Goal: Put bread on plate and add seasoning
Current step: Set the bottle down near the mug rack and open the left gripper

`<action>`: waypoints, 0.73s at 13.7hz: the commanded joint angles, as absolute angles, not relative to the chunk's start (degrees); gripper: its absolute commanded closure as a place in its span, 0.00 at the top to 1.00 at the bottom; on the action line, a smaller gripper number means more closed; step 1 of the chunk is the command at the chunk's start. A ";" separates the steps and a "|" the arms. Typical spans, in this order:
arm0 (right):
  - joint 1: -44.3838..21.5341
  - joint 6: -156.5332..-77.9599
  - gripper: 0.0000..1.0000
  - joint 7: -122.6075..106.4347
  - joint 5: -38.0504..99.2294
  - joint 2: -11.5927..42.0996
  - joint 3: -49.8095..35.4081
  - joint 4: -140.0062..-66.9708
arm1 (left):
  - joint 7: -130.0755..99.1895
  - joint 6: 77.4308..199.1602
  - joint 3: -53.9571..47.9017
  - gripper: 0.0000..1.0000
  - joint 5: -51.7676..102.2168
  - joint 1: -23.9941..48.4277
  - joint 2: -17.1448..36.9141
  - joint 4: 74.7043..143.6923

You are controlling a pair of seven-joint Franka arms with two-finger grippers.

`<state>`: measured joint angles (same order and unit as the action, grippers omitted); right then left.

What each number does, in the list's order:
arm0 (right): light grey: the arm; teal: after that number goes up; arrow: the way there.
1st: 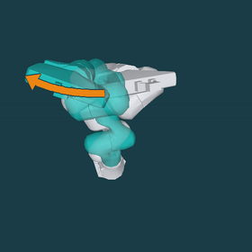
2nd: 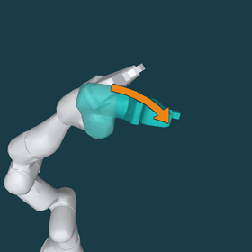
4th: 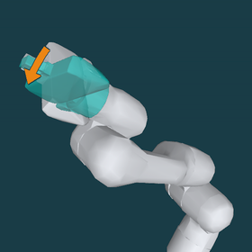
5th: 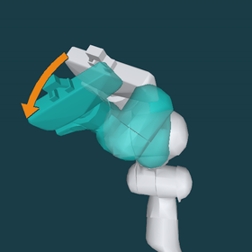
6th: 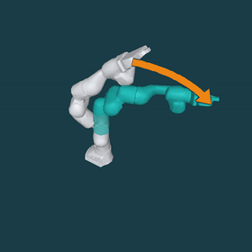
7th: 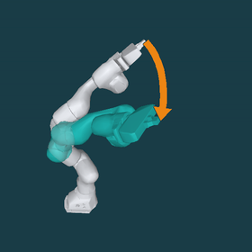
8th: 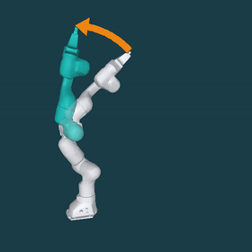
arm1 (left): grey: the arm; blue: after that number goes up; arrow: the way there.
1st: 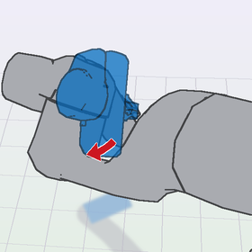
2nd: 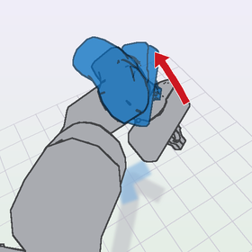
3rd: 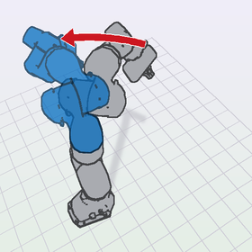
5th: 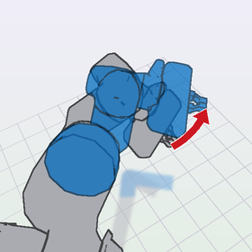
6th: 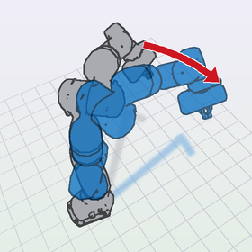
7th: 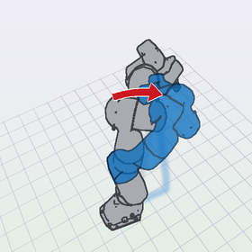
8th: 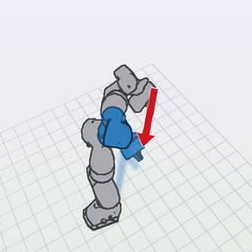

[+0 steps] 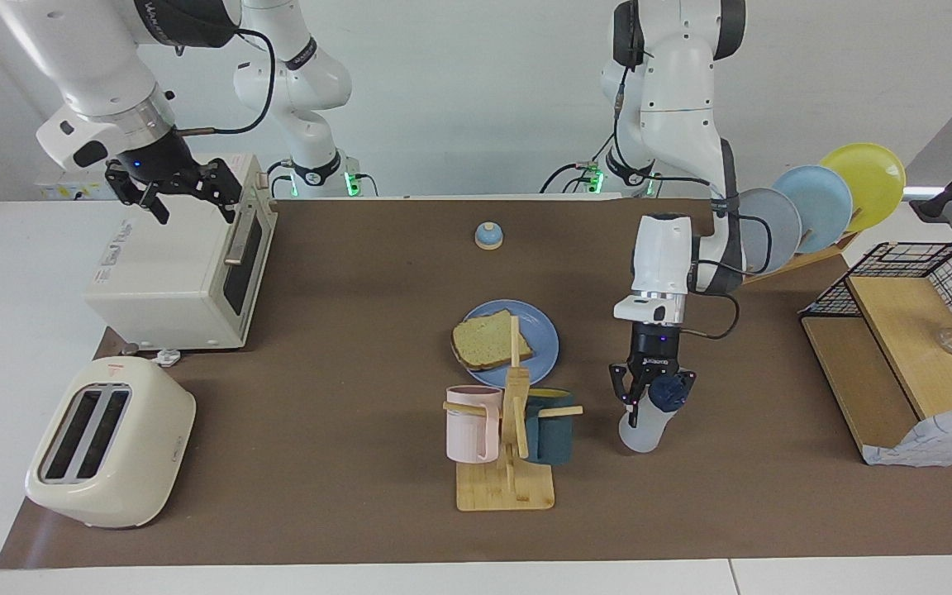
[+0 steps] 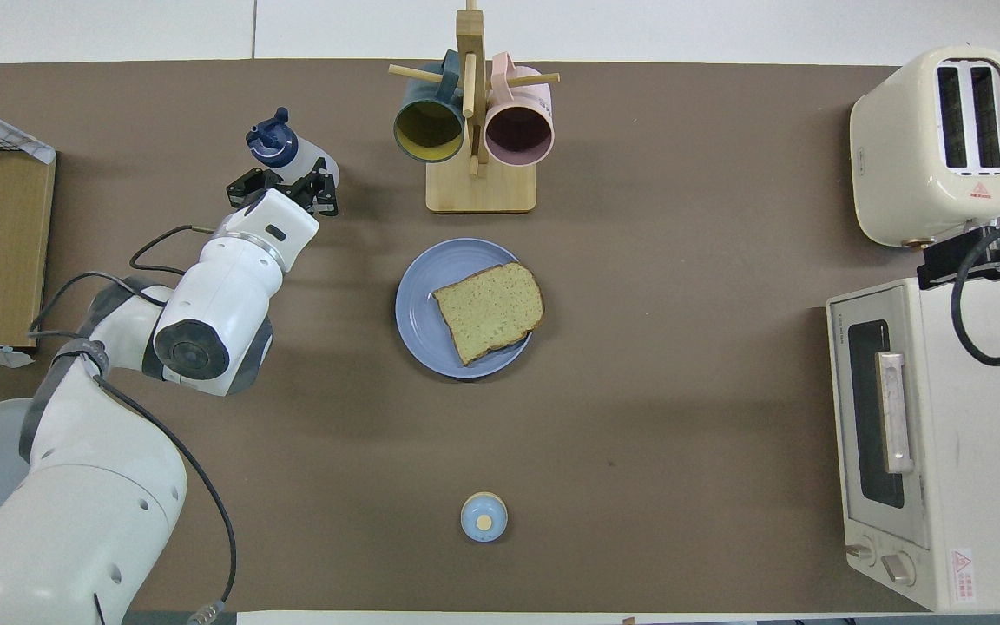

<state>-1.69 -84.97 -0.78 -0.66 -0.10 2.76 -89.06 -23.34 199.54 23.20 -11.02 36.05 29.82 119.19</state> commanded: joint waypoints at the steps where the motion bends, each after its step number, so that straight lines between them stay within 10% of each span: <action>1: -1.32 -86.22 1.00 -2.02 -0.97 -0.61 2.37 -89.74 | -22.85 200.74 23.29 0.00 -10.46 35.42 32.16 116.89; 10: -1.49 -86.13 1.00 -2.11 -0.88 -0.62 2.29 -89.74 | -22.41 200.74 23.64 0.00 -10.99 35.16 33.40 116.89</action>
